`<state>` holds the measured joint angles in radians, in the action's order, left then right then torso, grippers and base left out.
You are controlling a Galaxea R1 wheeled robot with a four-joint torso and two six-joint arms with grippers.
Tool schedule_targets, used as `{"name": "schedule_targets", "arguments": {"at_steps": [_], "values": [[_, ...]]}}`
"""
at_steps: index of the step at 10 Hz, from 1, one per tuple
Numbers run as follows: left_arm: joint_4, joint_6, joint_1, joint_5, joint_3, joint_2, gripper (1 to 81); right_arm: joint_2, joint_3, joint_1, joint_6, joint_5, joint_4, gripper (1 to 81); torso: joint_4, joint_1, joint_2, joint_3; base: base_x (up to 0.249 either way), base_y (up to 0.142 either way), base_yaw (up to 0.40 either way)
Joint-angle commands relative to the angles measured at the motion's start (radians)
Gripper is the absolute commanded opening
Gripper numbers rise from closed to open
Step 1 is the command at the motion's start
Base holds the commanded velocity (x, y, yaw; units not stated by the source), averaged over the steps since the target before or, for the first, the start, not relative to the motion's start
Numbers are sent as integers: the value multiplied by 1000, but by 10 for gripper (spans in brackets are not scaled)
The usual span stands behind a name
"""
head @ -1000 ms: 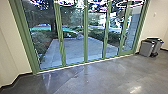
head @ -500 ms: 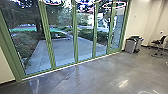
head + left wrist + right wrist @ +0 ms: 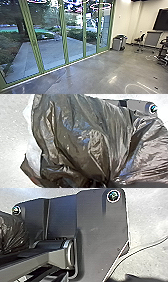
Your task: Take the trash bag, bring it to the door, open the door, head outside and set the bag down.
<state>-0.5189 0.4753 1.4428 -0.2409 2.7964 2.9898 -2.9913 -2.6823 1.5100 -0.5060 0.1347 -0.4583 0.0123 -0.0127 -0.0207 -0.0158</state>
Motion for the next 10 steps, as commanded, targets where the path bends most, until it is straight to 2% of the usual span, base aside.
{"name": "schedule_targets", "arguments": {"at_steps": [1,4,10], "values": [[2,11,-55,-81,5,-1,10,-1,0,-53,3,56,-10,811,0,0,0,0,0,0,-231],[4,9,-55,-81,6,0,10,-1,-3,-53,3,54,-8,811,0,0,0,0,0,0,-120],[5,12,-54,-81,6,-4,10,-2,-3,-53,3,54,-8,811,0,0,0,0,0,0,0]]}}
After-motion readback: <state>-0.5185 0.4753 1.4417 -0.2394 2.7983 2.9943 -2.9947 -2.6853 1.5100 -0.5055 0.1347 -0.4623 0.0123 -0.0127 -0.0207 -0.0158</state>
